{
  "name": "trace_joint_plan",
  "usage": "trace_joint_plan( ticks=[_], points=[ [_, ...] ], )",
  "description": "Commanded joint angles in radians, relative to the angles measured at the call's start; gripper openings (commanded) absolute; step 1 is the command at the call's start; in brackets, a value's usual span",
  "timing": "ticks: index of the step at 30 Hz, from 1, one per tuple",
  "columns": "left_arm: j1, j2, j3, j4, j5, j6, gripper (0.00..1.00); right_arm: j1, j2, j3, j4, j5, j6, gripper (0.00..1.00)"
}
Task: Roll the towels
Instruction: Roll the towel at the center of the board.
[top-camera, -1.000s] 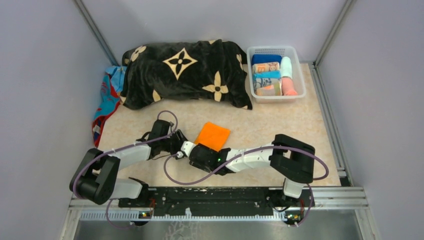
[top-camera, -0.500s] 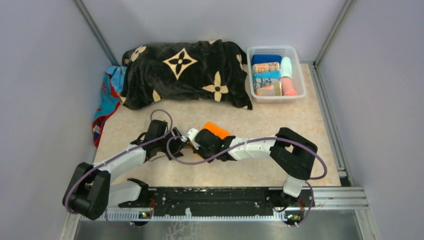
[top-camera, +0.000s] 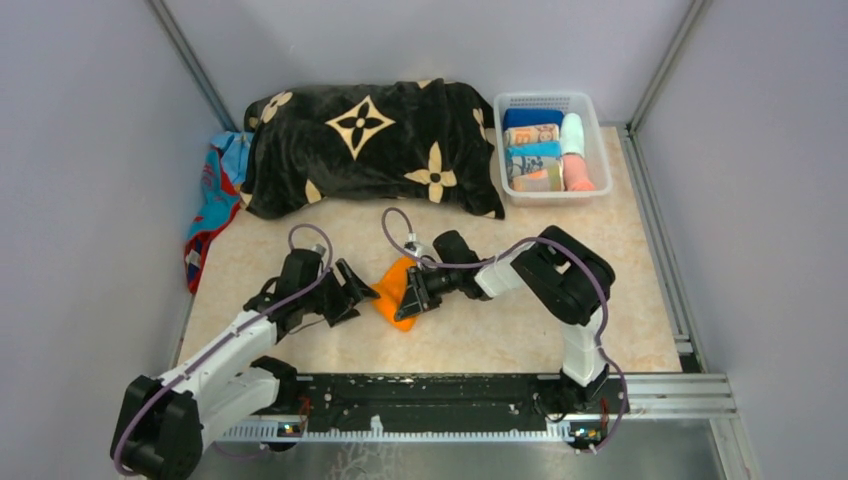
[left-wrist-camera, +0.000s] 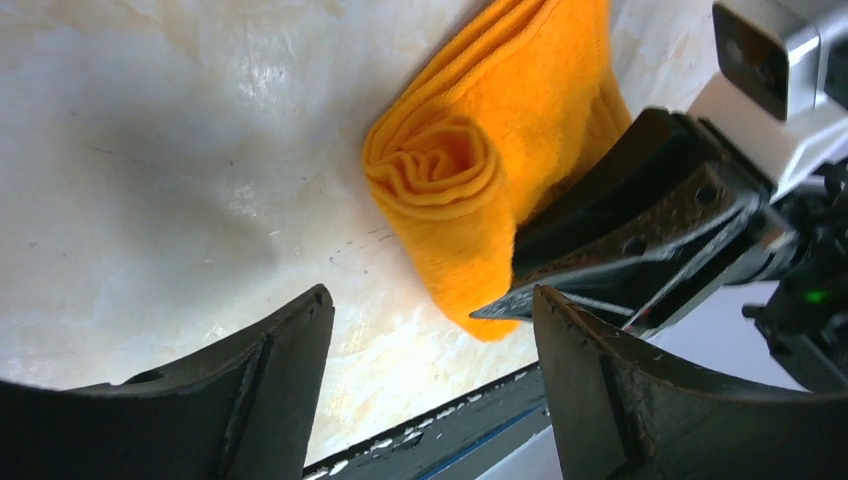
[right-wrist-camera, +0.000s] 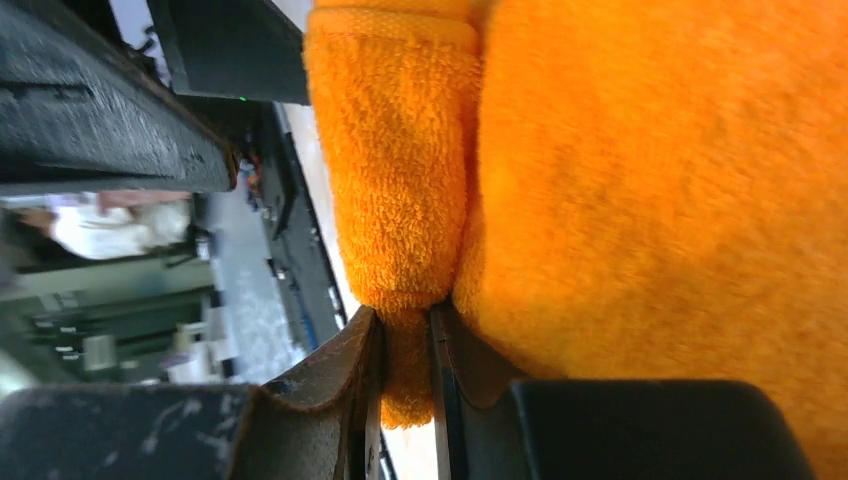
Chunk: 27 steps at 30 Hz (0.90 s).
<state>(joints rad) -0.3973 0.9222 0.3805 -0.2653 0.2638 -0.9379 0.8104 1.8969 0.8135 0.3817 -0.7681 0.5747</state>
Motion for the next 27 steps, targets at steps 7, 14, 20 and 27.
trace_joint_plan(
  ticks=[7, 14, 20, 27],
  points=[
    [0.003, 0.176, -0.002, 0.153, 0.046, -0.007, 0.69, -0.076, 0.103, -0.029, 0.112, -0.131, 0.193, 0.15],
    [0.002, 0.315, 0.008, 0.165, -0.011, -0.008, 0.63, -0.075, -0.042, 0.006, -0.139, 0.039, 0.011, 0.23],
    [0.002, 0.313, -0.036, 0.168, -0.044, -0.036, 0.62, 0.006, -0.28, 0.074, -0.416, 0.385, -0.184, 0.4],
    [0.003, 0.341, -0.043, 0.156, -0.058, -0.061, 0.62, 0.236, -0.375, 0.159, -0.59, 0.807, -0.402, 0.5]
  ],
)
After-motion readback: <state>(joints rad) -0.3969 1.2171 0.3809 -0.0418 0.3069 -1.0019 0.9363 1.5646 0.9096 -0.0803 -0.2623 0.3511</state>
